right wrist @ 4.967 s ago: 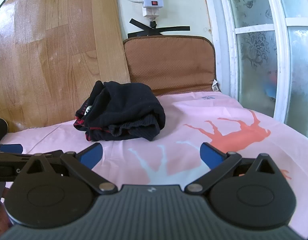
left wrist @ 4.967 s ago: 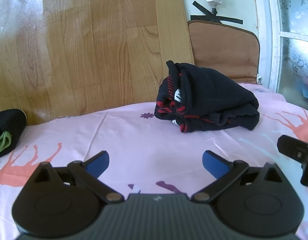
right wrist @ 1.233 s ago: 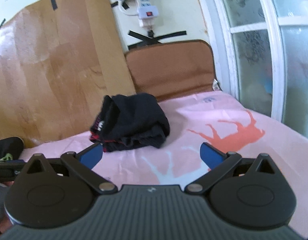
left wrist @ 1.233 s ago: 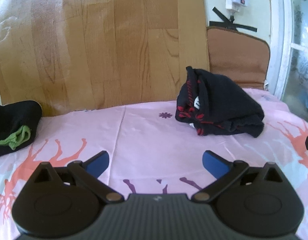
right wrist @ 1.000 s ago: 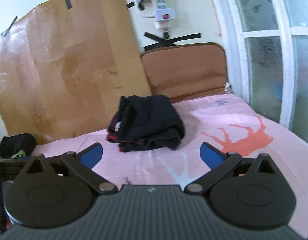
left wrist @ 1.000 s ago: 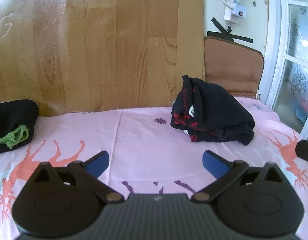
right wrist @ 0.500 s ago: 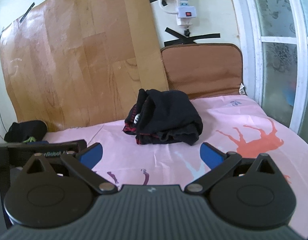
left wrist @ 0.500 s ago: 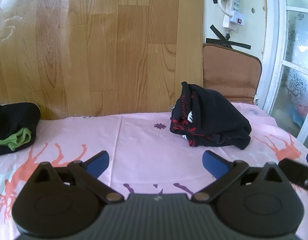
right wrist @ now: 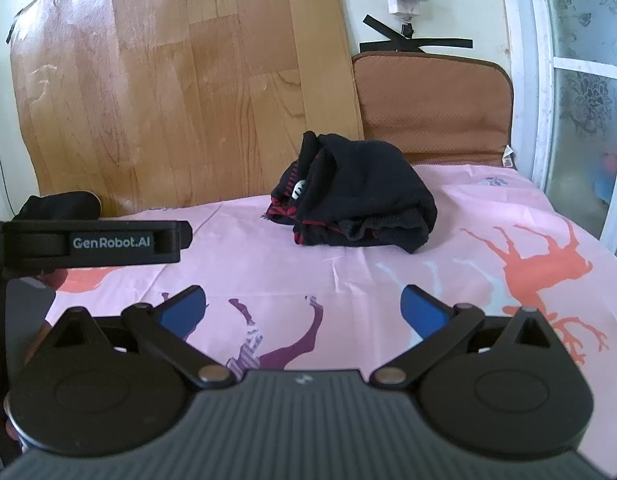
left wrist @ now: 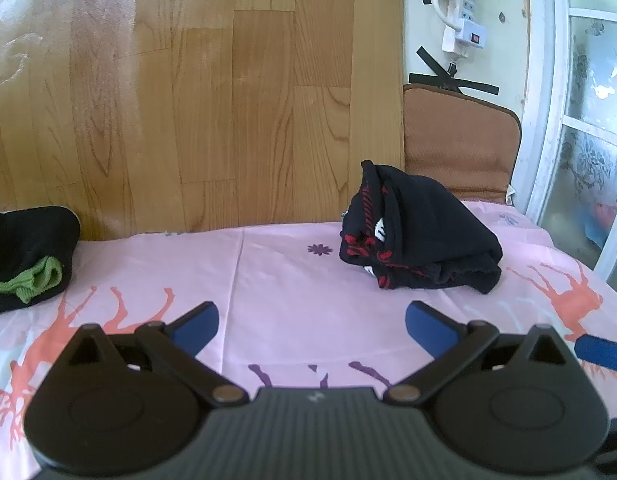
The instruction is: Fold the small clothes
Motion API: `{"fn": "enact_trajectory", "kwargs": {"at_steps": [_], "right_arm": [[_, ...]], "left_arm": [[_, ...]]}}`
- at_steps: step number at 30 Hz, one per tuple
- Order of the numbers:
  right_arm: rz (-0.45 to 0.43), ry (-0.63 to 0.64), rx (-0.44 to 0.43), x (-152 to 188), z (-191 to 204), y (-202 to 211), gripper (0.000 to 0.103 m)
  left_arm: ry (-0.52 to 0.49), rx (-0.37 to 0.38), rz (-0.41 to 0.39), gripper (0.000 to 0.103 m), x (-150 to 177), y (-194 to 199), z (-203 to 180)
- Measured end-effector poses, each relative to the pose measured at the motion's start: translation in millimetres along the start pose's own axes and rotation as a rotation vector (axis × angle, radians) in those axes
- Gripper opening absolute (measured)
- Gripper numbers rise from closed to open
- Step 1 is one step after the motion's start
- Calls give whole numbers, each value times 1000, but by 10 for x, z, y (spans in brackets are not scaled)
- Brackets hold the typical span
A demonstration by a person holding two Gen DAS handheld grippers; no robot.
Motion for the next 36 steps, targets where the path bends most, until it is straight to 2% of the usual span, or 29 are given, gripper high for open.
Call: {"fn": "enact_trajectory", "kwargs": {"at_steps": [22, 36], "right_arm": [[14, -71, 21, 14, -179, -92, 103], [10, -73, 22, 4, -174, -87, 103]], "left_arm": [[-64, -4, 68, 103, 80, -157, -110], [-64, -4, 70, 103, 82, -155, -105]]}}
Point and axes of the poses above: each gripper's, at about its wrist camera, not at the fingertips, and y roughly against the way its jaws point, z to its left, x to its underside, the point moved 3 cm from there along -y, roughly the way its jaws point, and after that the axes turned 15 degrees about x, right-handed, at the moved point
